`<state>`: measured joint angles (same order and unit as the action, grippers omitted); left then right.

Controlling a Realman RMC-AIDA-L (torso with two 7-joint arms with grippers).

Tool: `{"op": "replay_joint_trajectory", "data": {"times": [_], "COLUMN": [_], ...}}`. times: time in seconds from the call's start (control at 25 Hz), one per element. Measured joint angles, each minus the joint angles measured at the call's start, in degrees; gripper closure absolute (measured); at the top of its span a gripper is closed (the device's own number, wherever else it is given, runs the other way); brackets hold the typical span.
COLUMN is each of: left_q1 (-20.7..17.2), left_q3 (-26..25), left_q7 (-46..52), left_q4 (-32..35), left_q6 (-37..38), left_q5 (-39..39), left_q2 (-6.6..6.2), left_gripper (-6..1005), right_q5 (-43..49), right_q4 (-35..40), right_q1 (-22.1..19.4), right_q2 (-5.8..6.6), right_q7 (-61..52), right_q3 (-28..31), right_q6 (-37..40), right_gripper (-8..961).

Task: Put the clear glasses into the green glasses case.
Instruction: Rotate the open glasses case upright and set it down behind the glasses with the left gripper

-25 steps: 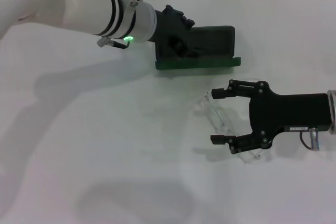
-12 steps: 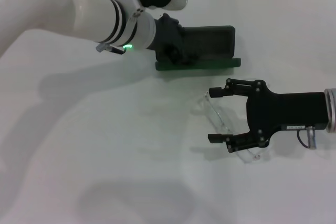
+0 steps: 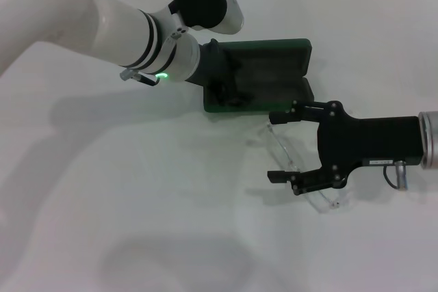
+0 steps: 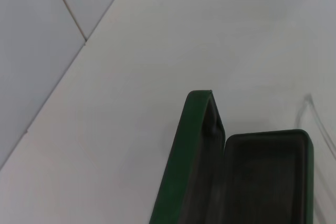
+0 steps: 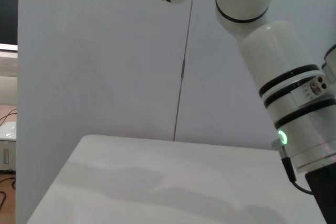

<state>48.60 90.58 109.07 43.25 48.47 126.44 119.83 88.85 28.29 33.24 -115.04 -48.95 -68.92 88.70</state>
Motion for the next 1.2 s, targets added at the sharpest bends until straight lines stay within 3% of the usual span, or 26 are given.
{"op": "replay_joint_trajectory", "data": {"times": [0.96, 1.2], "left_q1": [-1.4, -4.2], "left_q3": [-1.4, -1.4], "left_q7": [-0.2, -0.3], "left_q4": [4.6, 8.9], "left_q6": [6.2, 7.3], "left_q5": [-0.1, 0.0], "left_q2": [-0.04, -0.04], "left_gripper": [356, 356], "right_q5": [0.0, 0.0], "right_q4": [-0.1, 0.0], "right_q1": [0.1, 0.1], "right_q2": [0.00, 0.08], "right_q7": [0.0, -0.1], "right_q3": [-0.1, 0.0], "right_q6": [-0.6, -0.5], "right_gripper": [99, 99]}}
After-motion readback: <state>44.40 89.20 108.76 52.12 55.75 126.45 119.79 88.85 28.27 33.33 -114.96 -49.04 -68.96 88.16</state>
